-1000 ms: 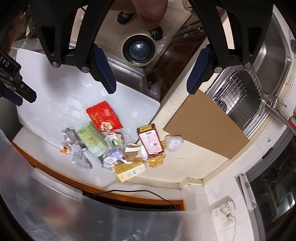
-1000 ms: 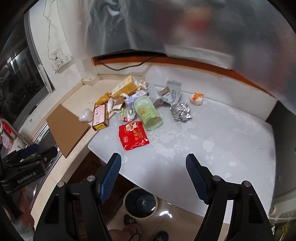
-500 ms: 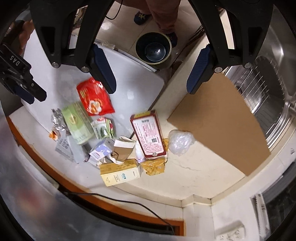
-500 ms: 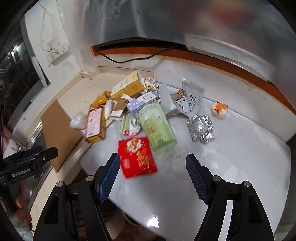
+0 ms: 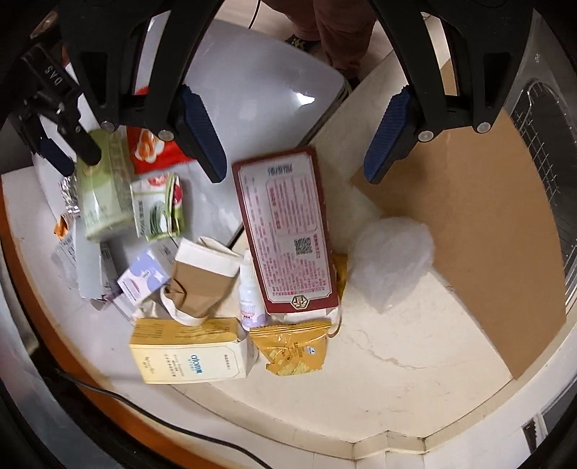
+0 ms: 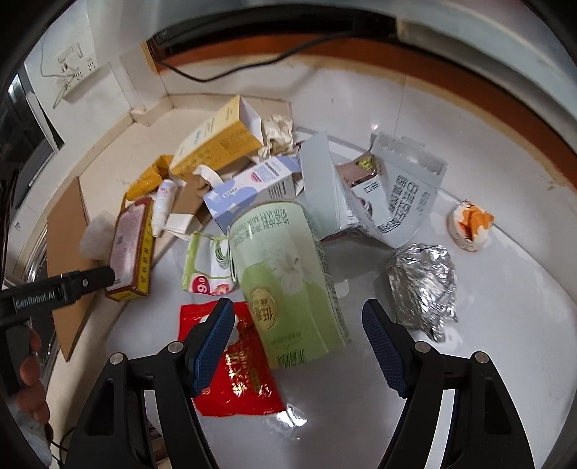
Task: Collect trash
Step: 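Grasp the red-and-white box with the left tool while the right tool grasps the green can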
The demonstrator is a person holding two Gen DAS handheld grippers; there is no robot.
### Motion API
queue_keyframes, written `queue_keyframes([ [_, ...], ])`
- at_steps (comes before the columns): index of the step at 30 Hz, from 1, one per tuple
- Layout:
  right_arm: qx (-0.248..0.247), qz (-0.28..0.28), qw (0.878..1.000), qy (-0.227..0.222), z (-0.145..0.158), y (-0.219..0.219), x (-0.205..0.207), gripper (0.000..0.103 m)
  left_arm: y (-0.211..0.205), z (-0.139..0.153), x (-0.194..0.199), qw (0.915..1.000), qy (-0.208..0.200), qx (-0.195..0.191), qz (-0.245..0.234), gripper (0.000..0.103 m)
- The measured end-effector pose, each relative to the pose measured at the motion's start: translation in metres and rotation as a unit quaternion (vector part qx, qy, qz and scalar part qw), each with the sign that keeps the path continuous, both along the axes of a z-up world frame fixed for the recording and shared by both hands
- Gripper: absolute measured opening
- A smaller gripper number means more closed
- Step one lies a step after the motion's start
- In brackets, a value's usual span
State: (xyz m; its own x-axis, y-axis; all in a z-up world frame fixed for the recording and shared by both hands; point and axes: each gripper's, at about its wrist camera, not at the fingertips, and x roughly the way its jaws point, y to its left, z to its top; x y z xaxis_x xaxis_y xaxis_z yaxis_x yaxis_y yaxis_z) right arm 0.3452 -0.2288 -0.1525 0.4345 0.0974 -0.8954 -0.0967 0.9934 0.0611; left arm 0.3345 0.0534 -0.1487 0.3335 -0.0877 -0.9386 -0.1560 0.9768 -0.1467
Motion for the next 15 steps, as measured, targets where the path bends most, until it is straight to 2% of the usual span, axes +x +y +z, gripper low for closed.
queue_keyframes([
  [8,-0.007,0.017,1.000,0.021,-0.025,0.011,0.016,0.074,-0.009,-0.025,0.022,0.9993,0.034,0.019,0.000,0.076],
  [10,-0.016,0.023,0.999,0.022,-0.030,0.017,0.019,0.070,-0.010,-0.030,0.026,0.9991,0.036,0.022,0.006,0.076],
  [11,-0.020,0.025,0.999,0.026,-0.032,0.019,0.020,0.064,-0.010,-0.032,0.028,0.9991,0.035,0.024,0.009,0.073],
  [14,-0.038,0.026,0.999,0.019,-0.035,0.025,0.019,0.063,-0.011,-0.039,0.034,0.9989,0.040,0.020,0.014,0.056],
  [15,-0.038,0.026,0.999,0.016,-0.035,0.026,0.019,0.061,-0.011,-0.040,0.035,0.9988,0.041,0.021,0.017,0.055],
])
